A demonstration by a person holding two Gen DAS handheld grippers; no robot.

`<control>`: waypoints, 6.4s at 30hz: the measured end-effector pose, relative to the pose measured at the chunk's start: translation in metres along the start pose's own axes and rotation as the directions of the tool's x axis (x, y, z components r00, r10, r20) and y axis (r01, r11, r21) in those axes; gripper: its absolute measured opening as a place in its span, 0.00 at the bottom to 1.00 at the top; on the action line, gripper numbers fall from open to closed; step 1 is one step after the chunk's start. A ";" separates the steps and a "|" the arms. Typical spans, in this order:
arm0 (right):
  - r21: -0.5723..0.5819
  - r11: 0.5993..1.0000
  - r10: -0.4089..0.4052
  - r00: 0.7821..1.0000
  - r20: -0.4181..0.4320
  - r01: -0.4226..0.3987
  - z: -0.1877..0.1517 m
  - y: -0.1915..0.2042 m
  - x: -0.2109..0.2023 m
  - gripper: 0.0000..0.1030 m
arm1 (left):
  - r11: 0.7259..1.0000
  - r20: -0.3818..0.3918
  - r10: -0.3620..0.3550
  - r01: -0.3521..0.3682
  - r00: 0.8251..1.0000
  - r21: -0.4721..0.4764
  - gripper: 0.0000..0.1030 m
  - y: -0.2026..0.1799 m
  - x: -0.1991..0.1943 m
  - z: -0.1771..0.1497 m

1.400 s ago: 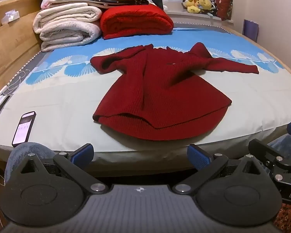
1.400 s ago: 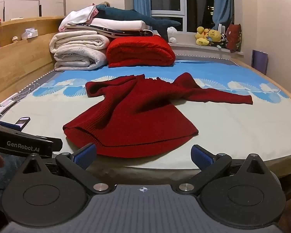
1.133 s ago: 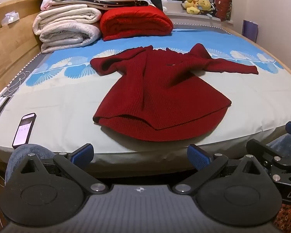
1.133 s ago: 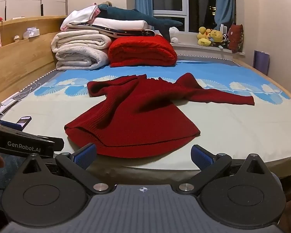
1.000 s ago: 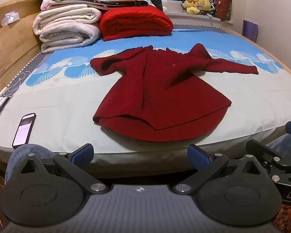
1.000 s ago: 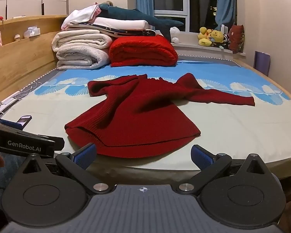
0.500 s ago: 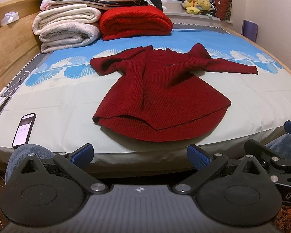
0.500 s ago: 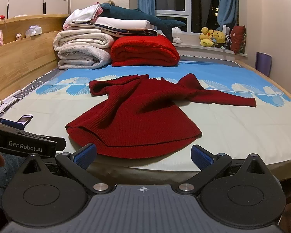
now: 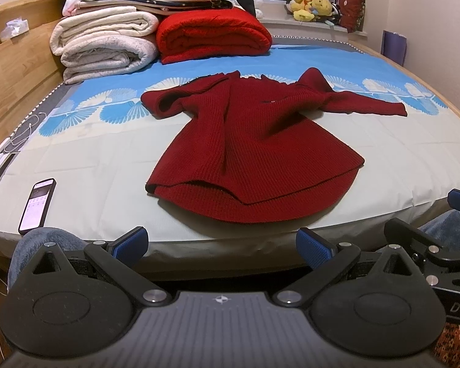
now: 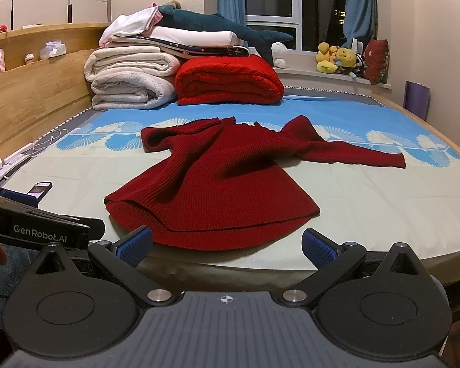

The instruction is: Fold small clothes

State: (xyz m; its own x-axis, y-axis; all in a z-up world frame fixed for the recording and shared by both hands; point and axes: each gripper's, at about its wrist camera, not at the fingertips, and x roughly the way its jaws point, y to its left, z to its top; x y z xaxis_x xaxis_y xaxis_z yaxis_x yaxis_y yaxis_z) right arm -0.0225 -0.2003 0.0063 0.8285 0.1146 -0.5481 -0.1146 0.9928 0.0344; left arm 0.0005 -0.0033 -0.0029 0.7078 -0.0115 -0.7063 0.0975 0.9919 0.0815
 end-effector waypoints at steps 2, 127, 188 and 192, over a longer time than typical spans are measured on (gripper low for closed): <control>0.000 1.000 0.000 1.000 0.000 0.000 0.000 0.000 0.000 0.99 | 1.000 0.000 0.000 0.000 1.000 0.000 1.00 0.000 0.000 0.000; 0.263 0.931 -0.158 0.928 -0.337 0.254 0.114 -0.166 0.458 0.17 | 0.989 -0.261 0.059 -0.093 0.963 -0.117 0.23 0.144 0.387 0.173; 0.087 0.986 -0.139 0.987 -0.077 0.145 0.115 -0.091 0.294 0.84 | 0.928 0.127 0.300 -0.320 0.945 0.190 1.00 0.057 0.326 0.225; 0.100 0.976 -0.187 0.979 -0.087 0.195 0.121 -0.105 0.306 0.85 | 0.933 0.107 0.274 -0.291 0.956 0.211 1.00 0.060 0.394 0.267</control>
State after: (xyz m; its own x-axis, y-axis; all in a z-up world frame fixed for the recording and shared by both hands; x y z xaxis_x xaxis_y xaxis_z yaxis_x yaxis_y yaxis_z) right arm 0.3092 -0.2652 -0.0634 0.7847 -0.0765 -0.6151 0.1046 0.9945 0.0098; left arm 0.4719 0.0182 -0.0881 0.7782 0.2468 -0.5774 0.0330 0.9022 0.4300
